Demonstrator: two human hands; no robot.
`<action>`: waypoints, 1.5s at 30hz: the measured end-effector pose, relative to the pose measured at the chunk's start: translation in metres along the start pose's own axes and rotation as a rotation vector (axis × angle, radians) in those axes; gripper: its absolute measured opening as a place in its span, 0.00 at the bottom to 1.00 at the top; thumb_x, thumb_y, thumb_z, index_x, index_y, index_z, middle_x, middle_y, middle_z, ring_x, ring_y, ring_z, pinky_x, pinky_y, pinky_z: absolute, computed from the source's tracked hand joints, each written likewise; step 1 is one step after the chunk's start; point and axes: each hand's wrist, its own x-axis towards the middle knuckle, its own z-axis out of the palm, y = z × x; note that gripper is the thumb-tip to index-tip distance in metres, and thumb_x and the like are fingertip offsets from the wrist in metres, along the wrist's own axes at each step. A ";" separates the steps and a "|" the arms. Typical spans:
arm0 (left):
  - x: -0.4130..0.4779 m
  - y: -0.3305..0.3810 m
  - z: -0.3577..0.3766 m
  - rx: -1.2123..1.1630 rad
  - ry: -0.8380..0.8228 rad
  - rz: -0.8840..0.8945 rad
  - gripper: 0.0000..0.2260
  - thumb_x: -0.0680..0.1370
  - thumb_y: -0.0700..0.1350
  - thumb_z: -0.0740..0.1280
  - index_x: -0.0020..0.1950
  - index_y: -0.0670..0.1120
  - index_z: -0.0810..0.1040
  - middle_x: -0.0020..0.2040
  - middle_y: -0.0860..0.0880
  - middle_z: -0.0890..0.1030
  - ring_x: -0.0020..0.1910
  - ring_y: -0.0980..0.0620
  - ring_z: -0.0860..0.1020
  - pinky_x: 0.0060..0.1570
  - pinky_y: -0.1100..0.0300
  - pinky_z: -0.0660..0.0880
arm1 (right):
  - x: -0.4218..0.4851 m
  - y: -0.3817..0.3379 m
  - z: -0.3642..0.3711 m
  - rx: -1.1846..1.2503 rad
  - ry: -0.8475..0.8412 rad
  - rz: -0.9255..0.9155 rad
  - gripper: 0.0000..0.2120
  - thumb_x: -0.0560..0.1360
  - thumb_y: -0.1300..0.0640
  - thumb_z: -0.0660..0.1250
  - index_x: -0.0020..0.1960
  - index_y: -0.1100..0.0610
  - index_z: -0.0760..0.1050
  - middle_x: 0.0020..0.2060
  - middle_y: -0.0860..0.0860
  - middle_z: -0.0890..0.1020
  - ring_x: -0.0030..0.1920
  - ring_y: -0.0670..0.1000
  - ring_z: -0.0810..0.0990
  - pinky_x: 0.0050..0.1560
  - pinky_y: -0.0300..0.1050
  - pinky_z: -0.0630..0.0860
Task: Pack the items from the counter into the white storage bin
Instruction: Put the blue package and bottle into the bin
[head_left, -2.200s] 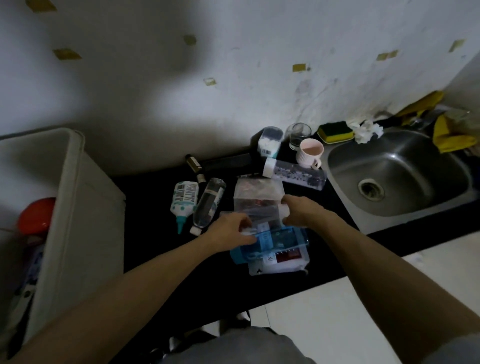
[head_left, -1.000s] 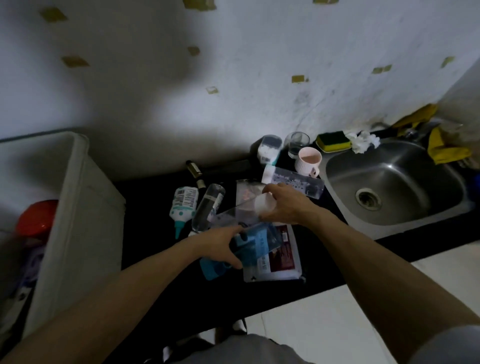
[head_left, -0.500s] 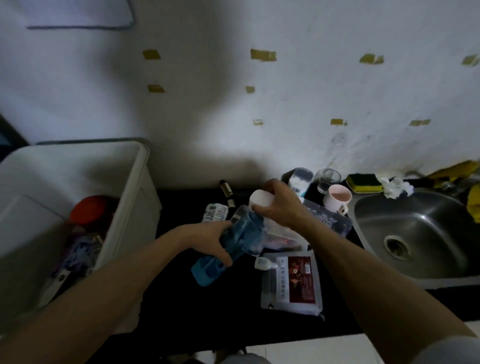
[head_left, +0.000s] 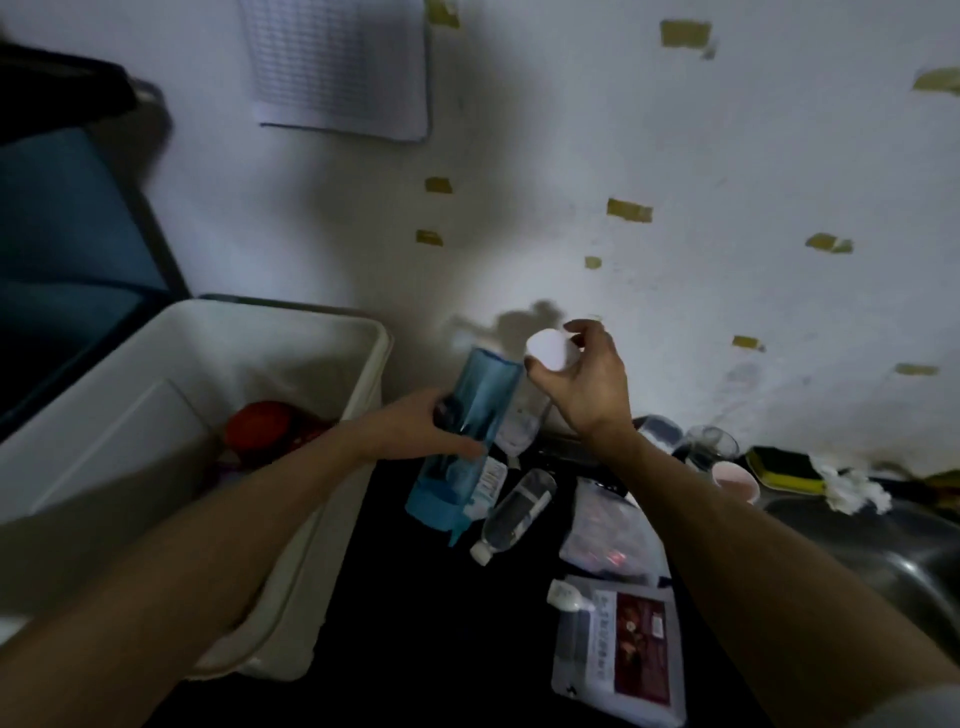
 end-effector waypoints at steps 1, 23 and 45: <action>-0.001 0.001 -0.010 -0.027 0.047 0.009 0.28 0.64 0.62 0.78 0.60 0.54 0.78 0.52 0.57 0.84 0.50 0.60 0.82 0.54 0.57 0.80 | 0.005 -0.010 0.003 0.012 0.008 -0.013 0.32 0.67 0.42 0.76 0.64 0.54 0.70 0.60 0.53 0.78 0.57 0.53 0.78 0.55 0.48 0.76; -0.106 -0.100 -0.178 -0.321 0.635 -0.153 0.24 0.71 0.66 0.70 0.56 0.48 0.77 0.49 0.49 0.83 0.46 0.50 0.83 0.50 0.51 0.81 | 0.010 -0.223 0.142 0.302 0.051 -0.209 0.33 0.68 0.37 0.73 0.66 0.50 0.66 0.57 0.50 0.80 0.53 0.50 0.81 0.54 0.50 0.80; -0.150 -0.255 -0.158 0.088 0.090 -0.294 0.31 0.65 0.64 0.75 0.63 0.51 0.75 0.59 0.49 0.80 0.56 0.51 0.79 0.58 0.51 0.77 | -0.115 -0.182 0.294 0.108 -0.335 0.072 0.22 0.69 0.32 0.68 0.52 0.48 0.77 0.46 0.47 0.81 0.41 0.43 0.82 0.38 0.42 0.83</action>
